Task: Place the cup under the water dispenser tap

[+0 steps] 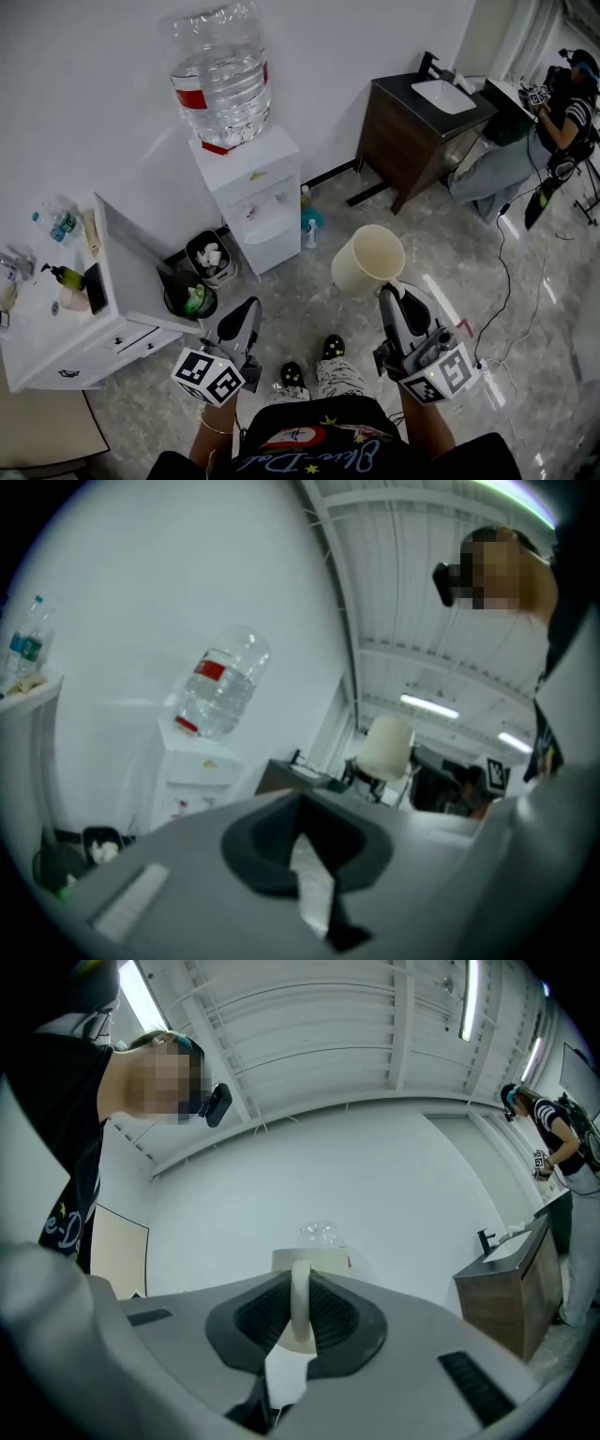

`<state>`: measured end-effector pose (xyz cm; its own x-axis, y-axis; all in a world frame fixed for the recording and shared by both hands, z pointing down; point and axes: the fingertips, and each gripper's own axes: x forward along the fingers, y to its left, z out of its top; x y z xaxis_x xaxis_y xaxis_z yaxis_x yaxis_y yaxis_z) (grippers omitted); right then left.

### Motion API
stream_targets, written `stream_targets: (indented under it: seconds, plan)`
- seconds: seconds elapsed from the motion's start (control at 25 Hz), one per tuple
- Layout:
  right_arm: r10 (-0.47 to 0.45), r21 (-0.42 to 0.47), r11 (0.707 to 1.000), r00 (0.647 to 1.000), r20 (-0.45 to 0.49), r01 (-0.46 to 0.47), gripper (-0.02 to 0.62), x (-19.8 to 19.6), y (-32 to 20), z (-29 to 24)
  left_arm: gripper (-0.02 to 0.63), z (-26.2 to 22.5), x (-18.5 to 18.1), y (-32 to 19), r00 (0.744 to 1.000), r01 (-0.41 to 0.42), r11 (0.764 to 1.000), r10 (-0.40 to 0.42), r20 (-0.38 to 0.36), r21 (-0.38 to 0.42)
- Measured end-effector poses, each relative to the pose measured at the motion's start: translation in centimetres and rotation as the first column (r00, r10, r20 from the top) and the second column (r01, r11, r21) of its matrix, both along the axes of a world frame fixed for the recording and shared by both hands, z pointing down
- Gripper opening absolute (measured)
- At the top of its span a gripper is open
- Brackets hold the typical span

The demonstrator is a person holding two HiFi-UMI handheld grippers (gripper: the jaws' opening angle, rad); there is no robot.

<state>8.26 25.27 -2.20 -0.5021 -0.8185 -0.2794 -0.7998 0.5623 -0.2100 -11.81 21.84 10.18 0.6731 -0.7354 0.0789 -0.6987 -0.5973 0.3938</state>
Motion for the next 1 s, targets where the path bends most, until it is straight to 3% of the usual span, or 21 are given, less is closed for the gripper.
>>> stream_targets:
  seconds: [0.32, 0.44, 0.56, 0.76, 1.0]
  plan:
    - [-0.063, -0.057, 0.997, 0.993, -0.104, 0.057, 0.044, 1.9, -10.3, 4.9, -0.003, 1.1, 1.2, -7.2, 0.995, 0.095, 0.995, -0.093, 0.037, -0.04]
    - [-0.096, -0.072, 0.994, 0.981, -0.168, 0.085, 0.044, 2.8, -14.3, 6.9, -0.003, 1.9, 2.5, -10.6, 0.992, 0.111, 0.993, -0.109, 0.068, -0.033]
    - [-0.126, -0.082, 0.99, 0.976, -0.175, 0.113, 0.044, 3.7, -18.2, 9.0, -0.003, 3.5, 3.7, -14.2, 0.984, 0.147, 0.989, -0.144, 0.105, -0.017]
    - [-0.145, -0.113, 0.986, 0.965, -0.219, 0.123, 0.044, 3.2, -24.1, 15.5, -0.003, 9.1, 4.0, -18.3, 0.975, 0.19, 0.98, -0.181, 0.132, -0.062]
    - [-0.149, -0.192, 0.976, 0.96, -0.238, 0.104, 0.044, -0.5, -28.7, 26.1, -0.003, 16.8, 1.0, -21.4, 0.944, 0.294, 0.948, -0.268, 0.192, -0.123]
